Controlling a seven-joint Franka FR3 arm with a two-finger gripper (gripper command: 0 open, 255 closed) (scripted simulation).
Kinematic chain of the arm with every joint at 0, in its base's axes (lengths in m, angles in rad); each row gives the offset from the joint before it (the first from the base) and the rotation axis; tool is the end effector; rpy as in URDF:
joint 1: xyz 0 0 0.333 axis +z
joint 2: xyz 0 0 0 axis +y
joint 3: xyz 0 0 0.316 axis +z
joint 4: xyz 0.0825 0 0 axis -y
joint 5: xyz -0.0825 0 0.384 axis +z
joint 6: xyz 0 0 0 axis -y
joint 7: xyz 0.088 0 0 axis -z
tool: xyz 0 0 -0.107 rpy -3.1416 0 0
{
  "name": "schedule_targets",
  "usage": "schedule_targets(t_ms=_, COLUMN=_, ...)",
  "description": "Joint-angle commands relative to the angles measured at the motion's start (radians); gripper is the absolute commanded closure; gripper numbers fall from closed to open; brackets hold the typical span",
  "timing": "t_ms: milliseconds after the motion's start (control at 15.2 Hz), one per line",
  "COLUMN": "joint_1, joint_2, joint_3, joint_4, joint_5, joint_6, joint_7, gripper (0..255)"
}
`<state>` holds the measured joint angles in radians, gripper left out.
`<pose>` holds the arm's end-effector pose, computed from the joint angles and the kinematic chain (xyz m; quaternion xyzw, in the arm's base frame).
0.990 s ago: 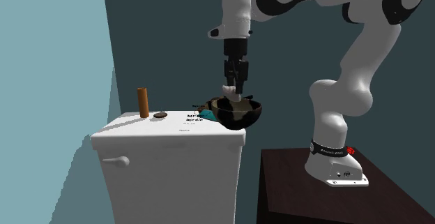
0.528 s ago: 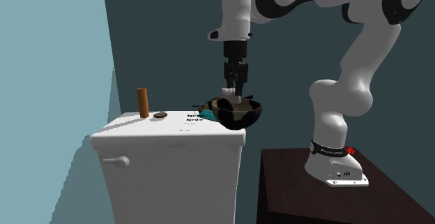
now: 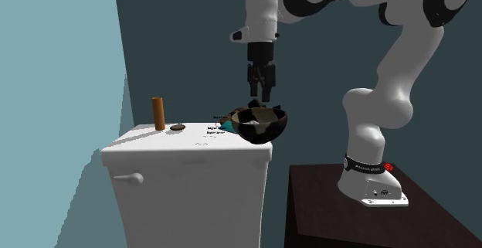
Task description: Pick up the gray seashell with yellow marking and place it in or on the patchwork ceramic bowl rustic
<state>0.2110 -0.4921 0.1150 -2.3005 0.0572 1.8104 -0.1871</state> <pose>0.3805 0.1392 0.5319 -0.9706 -0.2406 0.0002 0.0006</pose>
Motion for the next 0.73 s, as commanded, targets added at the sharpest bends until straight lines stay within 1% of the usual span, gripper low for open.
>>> schedule_targets(t_ms=0, joint_1=-0.001, joint_2=-0.003, joint_3=-0.003, joint_4=0.045, joint_5=-0.002, joint_6=-0.049, joint_7=-0.001, gripper=0)
schedule_targets(t_ms=132, joint_1=-0.002, joint_2=0.000, joint_3=-0.005, joint_4=0.108, joint_5=-0.004, joint_6=-0.108, joint_7=-0.001, gripper=0)
schedule_targets(t_ms=660, joint_1=-0.002, joint_2=0.000, joint_3=-0.005, joint_4=0.108, joint_5=-0.004, joint_6=-0.108, joint_7=-0.001, gripper=0)
